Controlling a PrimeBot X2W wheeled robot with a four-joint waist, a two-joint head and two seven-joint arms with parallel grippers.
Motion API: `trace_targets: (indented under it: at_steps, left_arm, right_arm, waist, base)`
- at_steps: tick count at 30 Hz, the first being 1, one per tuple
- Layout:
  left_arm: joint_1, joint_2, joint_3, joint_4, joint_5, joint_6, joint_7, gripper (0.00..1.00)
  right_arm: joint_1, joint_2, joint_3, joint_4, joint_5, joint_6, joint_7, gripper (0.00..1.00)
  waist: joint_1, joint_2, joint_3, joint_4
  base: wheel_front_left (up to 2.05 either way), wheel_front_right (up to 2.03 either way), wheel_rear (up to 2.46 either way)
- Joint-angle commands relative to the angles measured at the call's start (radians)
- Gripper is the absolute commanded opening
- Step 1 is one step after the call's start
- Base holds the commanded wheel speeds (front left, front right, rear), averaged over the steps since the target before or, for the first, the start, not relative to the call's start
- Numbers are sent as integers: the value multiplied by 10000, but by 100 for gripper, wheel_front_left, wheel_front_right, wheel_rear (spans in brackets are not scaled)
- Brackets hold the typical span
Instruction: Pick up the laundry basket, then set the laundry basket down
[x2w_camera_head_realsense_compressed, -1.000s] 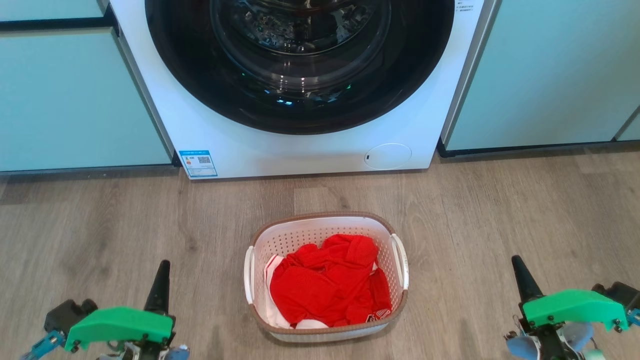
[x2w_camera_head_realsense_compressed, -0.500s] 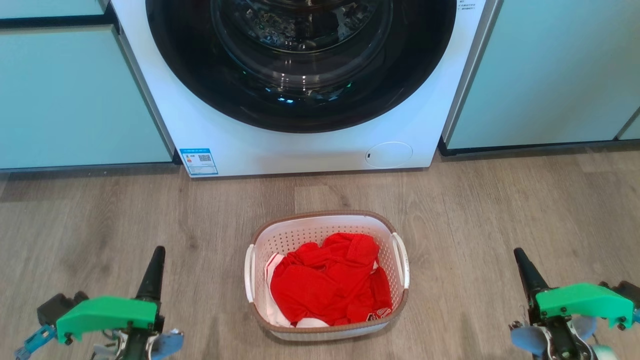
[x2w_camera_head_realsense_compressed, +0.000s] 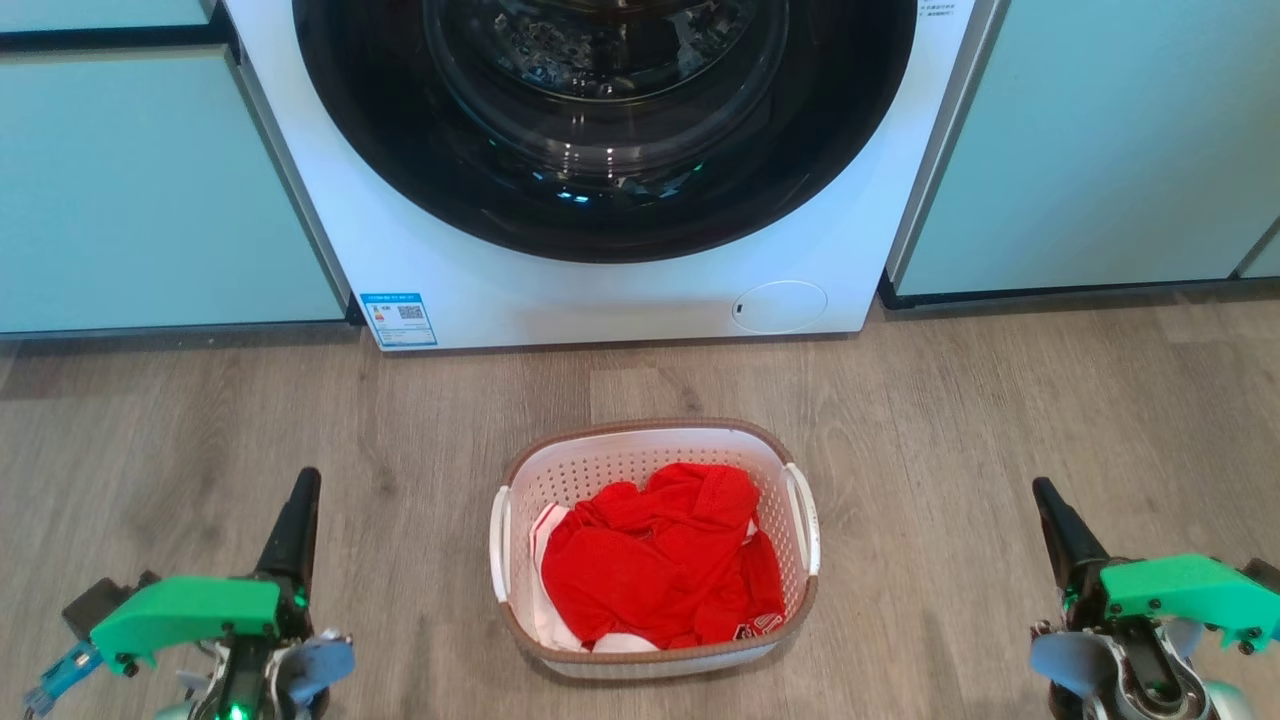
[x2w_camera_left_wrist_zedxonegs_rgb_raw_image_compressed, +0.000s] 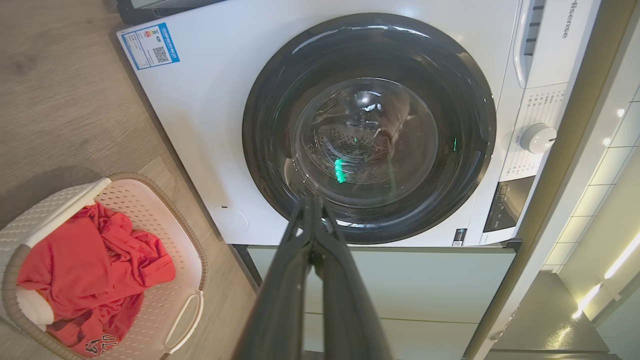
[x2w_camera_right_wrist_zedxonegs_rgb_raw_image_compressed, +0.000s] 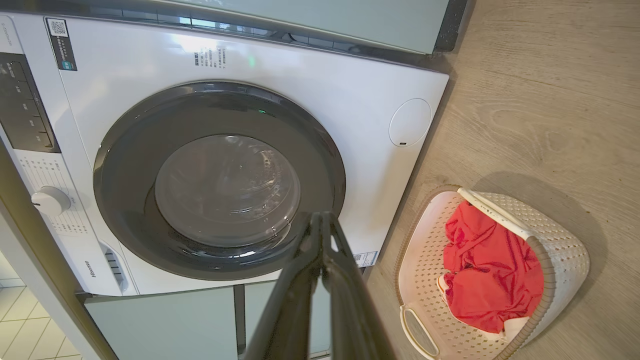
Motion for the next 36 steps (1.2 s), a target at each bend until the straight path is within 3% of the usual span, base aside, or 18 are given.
trace_targets:
  at_steps: [1,12,36]
  left_arm:
    - [-616,156,415,-266,-356,-166,101,0]
    - [-869,141,638,-176,-1454,-324,396,0]
    - [-876,73,734,-171,-1374,-324,472,0]
  right_arm:
    - [-561,-193,121,-409,373,13,114,0]
    - [-670,-195,-29,-474,1427,14,405,0]
    - [-675,-164,-74,-472,1390,14,441,0]
  waist:
    - [0,-1,6,4]
    - [0,-1,36,23]
    - [0,-1,35,23]
  base:
    - [0,0,0]
    - [0,0,0]
    - [0,0,0]
